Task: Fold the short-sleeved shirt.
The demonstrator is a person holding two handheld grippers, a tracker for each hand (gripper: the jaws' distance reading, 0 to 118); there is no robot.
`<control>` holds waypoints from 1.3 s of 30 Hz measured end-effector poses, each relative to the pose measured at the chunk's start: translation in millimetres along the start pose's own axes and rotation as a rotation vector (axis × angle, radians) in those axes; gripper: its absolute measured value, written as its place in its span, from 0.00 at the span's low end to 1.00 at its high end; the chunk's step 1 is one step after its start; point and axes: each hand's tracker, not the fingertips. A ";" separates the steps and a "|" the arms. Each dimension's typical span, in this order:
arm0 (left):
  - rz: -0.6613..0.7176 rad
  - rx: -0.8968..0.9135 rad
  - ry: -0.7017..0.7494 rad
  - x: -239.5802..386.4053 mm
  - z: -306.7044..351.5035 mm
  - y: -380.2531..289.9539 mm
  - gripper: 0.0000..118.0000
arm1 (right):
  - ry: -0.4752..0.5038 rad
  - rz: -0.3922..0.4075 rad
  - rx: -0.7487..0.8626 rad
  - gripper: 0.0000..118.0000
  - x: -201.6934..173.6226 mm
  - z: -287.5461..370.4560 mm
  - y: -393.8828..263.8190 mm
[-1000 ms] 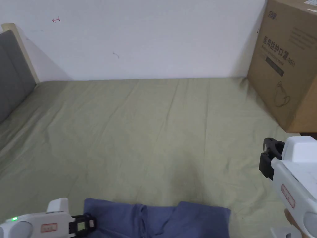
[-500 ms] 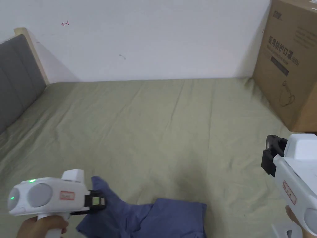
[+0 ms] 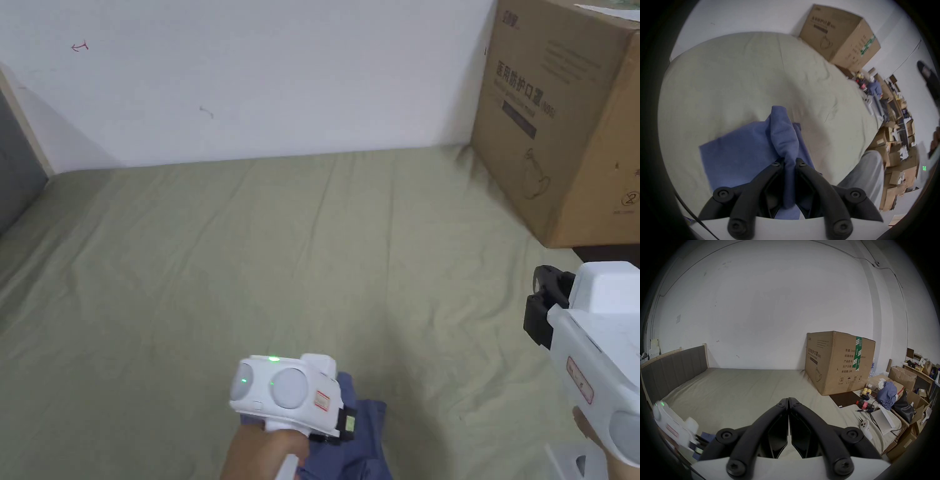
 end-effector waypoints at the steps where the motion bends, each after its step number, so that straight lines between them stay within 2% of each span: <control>1: 0.010 -0.012 0.008 2.8 -10.9 -1.2 0.08 | -0.001 -0.001 -0.002 0.00 0.9 0.4 -0.6; 6: 0.020 -0.039 0.045 14.7 -44.5 -11.9 0.09 | -0.006 0.004 -0.010 0.00 3.1 1.6 -2.6; 8: -0.005 -0.004 0.036 15.6 -33.0 -15.1 0.18 | -0.008 0.008 -0.013 0.00 4.9 1.9 -2.3; 9: -0.007 0.011 0.009 11.7 -26.7 -15.5 0.27 | -0.008 0.007 -0.011 0.00 6.0 2.3 -2.1; 10: 0.004 0.030 -0.026 8.4 -19.2 -15.0 0.41 | -0.009 0.004 -0.007 0.00 6.8 2.5 -1.9; 11: 0.027 0.061 -0.070 5.1 -6.3 -15.1 0.64 | -0.010 0.003 -0.006 0.00 7.3 2.4 -1.4; 12: 0.043 0.098 -0.098 2.5 3.9 -15.8 0.80 | -0.010 0.003 -0.006 0.00 7.3 2.2 -1.2; 13: 0.049 0.147 -0.119 0.3 16.6 -17.3 0.90 | -0.011 0.000 -0.004 0.00 7.1 2.2 -1.0; 14: 0.056 0.205 -0.116 -1.9 29.8 -18.6 0.93 | -0.009 -0.002 -0.003 0.00 6.8 2.0 -0.8; 17: 0.045 0.383 -0.088 -10.8 71.2 -21.8 0.93 | -0.003 -0.005 -0.002 0.00 4.2 1.3 -0.6; 21: -0.007 0.552 0.046 -22.4 98.8 -29.8 0.93 | 0.011 -0.003 -0.004 0.00 -0.5 0.9 -0.9; 23: -0.028 0.621 0.120 -29.3 99.2 -36.1 0.93 | 0.019 0.000 -0.005 0.00 -2.1 1.0 -1.4; 25: -0.046 0.658 0.180 -34.5 95.3 -43.4 0.83 | 0.021 0.003 -0.006 0.00 -4.8 3.4 -0.1; 26: -0.052 0.662 0.185 -37.5 91.2 -46.5 0.72 | 0.021 0.003 -0.006 0.00 -5.8 4.7 0.5; 30: -0.034 0.617 0.189 -45.0 66.8 -53.8 0.08 | 0.018 -0.004 -0.008 0.00 -3.5 5.3 0.1; 31: -0.036 0.610 0.189 -45.2 60.4 -56.1 0.01 | 0.016 -0.004 -0.008 0.00 -2.8 5.8 0.0; 39: -0.065 0.499 0.099 -16.8 10.0 -72.3 0.00 | -0.003 0.000 -0.013 0.00 7.9 5.9 -2.0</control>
